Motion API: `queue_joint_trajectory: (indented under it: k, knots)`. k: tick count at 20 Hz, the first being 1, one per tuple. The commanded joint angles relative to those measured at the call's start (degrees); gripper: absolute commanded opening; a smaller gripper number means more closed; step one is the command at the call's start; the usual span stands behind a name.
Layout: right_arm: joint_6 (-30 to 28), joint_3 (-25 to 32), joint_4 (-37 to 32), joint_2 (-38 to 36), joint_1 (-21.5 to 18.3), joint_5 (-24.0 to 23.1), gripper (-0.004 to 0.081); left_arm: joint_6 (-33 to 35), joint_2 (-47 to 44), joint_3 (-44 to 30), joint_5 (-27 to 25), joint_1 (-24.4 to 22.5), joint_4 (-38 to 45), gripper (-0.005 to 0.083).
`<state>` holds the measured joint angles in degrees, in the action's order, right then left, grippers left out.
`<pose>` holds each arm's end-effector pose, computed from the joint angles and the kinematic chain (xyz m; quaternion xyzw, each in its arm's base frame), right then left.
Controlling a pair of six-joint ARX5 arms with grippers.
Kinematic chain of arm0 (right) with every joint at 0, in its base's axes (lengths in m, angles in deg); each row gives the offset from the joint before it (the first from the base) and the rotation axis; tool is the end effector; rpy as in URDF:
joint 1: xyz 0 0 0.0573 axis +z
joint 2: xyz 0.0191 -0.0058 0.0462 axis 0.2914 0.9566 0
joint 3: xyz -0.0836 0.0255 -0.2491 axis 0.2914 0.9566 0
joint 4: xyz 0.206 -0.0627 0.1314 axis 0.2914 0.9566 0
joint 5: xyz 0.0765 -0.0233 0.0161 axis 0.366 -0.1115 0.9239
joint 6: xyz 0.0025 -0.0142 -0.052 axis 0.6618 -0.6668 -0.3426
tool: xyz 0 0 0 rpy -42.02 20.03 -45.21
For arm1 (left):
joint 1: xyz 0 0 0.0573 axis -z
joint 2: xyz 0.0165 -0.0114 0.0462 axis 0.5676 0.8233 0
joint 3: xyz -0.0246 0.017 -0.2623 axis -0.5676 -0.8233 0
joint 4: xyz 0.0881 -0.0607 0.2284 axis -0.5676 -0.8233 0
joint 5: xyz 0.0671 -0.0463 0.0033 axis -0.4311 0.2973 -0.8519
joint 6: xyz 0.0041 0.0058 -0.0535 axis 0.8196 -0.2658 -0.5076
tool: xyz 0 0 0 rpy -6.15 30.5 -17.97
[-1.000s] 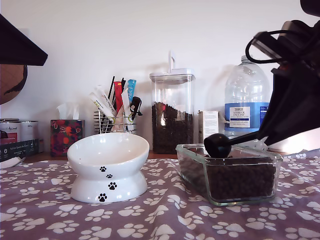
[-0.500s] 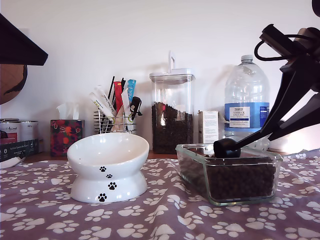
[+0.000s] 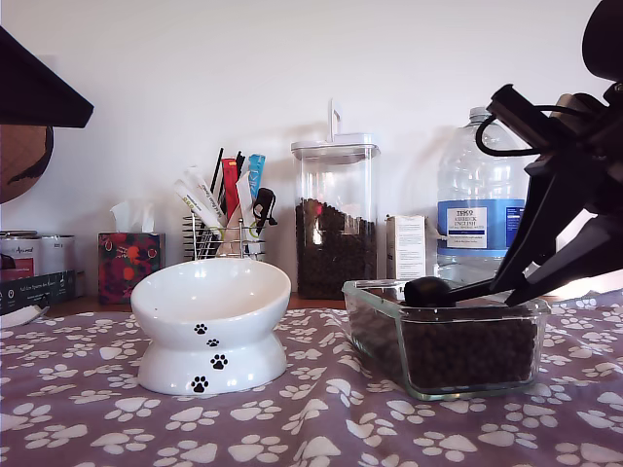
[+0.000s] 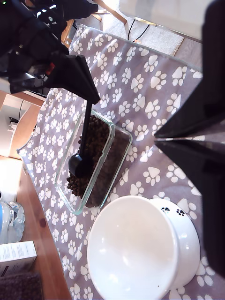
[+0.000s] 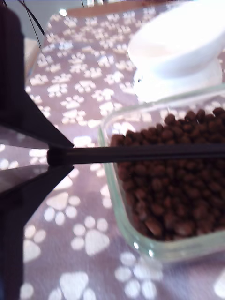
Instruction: Measure one spoon of cat food and pour it into the food bowl
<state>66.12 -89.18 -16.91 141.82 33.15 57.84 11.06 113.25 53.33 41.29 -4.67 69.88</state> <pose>0.2055 0.0756 0.1833 0.2988 0.5652 0.1936 0.7442 0.1053 -0.0758 0.2219 -0.0232 0.2025 -0.4620 0.8632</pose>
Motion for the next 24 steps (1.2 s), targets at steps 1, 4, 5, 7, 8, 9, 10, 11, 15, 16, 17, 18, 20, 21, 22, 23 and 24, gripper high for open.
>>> queue_joint_trajectory:
  k: [1, 4, 5, 7, 8, 9, 10, 11, 15, 16, 17, 18, 20, 21, 22, 23, 24]
  knots:
    - [-0.24, -0.63, 0.37, 0.44, -0.28, -2.03, 0.0008, 0.09, 0.22, -0.92, 0.15, 0.13, 0.48, -0.0019]
    - [-0.52, -0.63, 1.09, 0.44, -1.36, -1.99, 0.0096, 0.07, 0.22, -0.92, 0.2, 0.17, 0.48, -0.0019]
    - [-0.63, -0.63, 1.46, 0.44, -1.62, -2.03, 0.0121, 0.07, 0.22, -0.92, 0.2, 0.2, 0.48, -0.0019]
    - [-1.49, -0.63, 2.08, 0.44, -1.9, -1.99, 0.0145, 0.07, 0.22, -0.92, 0.2, 0.26, 0.5, -0.0019]
    - [-1.64, -0.63, 2.73, 0.44, -2.05, -2.01, 0.0148, 0.07, 0.22, -0.92, 0.2, 0.26, 0.5, -0.0019]
    - [-2.01, -0.63, 3.23, 0.44, -2.1, -2.03, 0.0155, 0.07, 0.22, -0.92, 0.22, 0.26, 0.52, -0.0019]
    - [-2.6, -0.63, 3.5, 0.44, -2.1, -2.03, 0.0166, 0.07, 0.22, -0.92, 0.22, 0.26, 0.52, -0.0019]
    - [-3.37, -0.63, 3.72, 0.44, -2.1, -2.03, 0.0173, 0.07, 0.22, -0.92, 0.24, 0.26, 0.5, -0.0019]
    - [-4.96, -0.74, 3.89, 0.42, -2.08, 0.04, 0.0215, 0.07, 0.22, -0.92, 0.68, 0.26, 0.52, -0.0019]
    - [-5.81, -0.74, 4.09, 0.39, -2.08, 0.28, 0.0215, 0.07, 0.22, -0.92, 0.72, 0.26, 0.52, -0.0019]
    - [-6.47, -0.74, 4.44, 0.24, -2.1, 0.76, 0.0215, 0.07, 0.22, -0.92, 0.85, 0.26, 0.5, -0.0019]
    - [-7.04, -0.74, 4.57, 0.13, -2.08, 1.66, 0.0215, 0.07, 0.22, -0.92, 0.98, 0.26, 0.52, -0.0019]
    - [-7.69, -0.76, 4.46, -0.26, -2.08, 2.54, 0.0215, 0.07, 0.22, -0.92, 1.05, 0.26, 0.52, -0.0019]
    - [-7.87, -0.9, 4.42, -0.57, -2.08, 2.51, 0.0215, 0.07, 0.22, -0.92, 1.05, 0.26, 0.52, -0.0019]
    - [-9.18, -1.29, 4.57, -0.83, -2.08, 2.45, 0.0216, 0.07, 0.22, -0.92, 1.07, 0.26, 0.52, -0.0019]
    - [-9.57, -1.77, 4.79, -1.07, -2.08, 1.99, 0.0218, 0.07, 0.22, -0.92, 1.07, 0.26, 0.52, -0.0019]
    - [-10.95, -2.62, 5.7, -1.16, -2.08, 1.16, 0.0218, 0.07, 0.22, -0.92, 1.07, 0.26, 0.52, -0.0019]
